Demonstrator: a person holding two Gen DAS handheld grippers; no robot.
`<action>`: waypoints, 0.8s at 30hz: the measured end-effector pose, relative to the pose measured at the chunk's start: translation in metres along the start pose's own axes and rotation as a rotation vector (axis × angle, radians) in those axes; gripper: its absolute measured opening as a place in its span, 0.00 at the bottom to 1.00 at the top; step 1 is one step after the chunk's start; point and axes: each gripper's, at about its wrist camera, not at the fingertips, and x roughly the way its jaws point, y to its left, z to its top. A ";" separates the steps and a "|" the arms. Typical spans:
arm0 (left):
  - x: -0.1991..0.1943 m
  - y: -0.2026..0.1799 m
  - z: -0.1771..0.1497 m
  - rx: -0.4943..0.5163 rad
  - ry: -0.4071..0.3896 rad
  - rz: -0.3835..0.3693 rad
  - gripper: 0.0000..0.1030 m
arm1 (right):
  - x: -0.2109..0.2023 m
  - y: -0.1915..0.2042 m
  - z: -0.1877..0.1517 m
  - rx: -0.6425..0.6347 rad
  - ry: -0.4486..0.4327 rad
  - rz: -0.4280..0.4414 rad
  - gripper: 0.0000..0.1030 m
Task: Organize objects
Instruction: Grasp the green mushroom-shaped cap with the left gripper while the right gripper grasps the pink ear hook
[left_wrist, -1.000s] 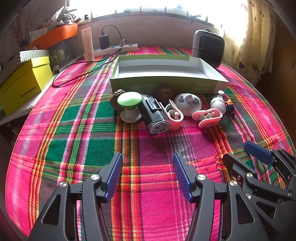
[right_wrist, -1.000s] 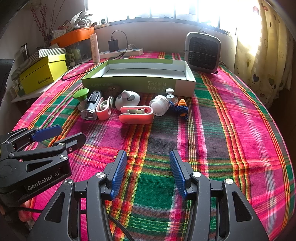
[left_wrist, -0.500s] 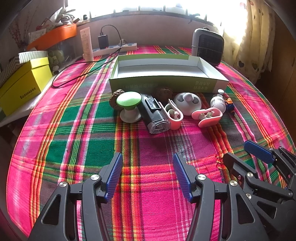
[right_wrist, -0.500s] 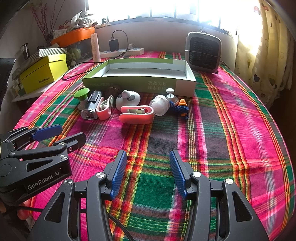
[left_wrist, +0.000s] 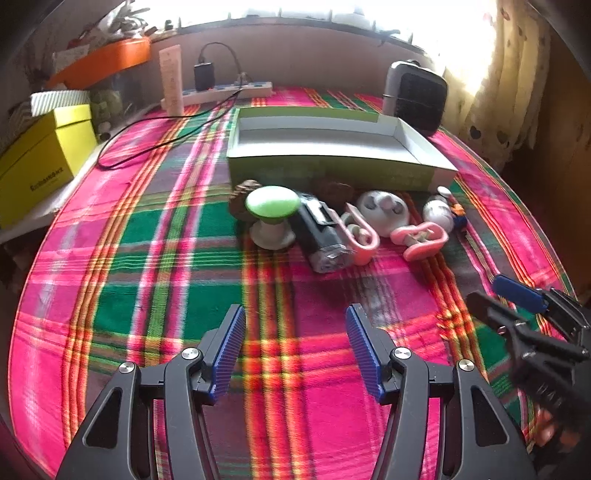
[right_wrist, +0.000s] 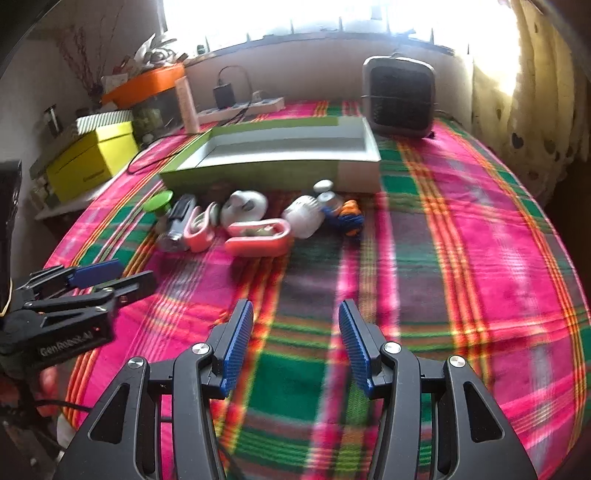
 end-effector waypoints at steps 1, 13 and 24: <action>0.000 0.003 0.001 -0.009 0.000 -0.004 0.54 | 0.000 -0.002 0.001 0.005 0.001 0.000 0.48; 0.003 0.026 0.022 -0.082 -0.014 -0.061 0.54 | 0.005 -0.016 0.021 0.028 -0.014 0.037 0.48; 0.020 0.026 0.052 -0.120 -0.033 -0.087 0.54 | 0.016 -0.005 0.030 -0.011 0.008 0.073 0.48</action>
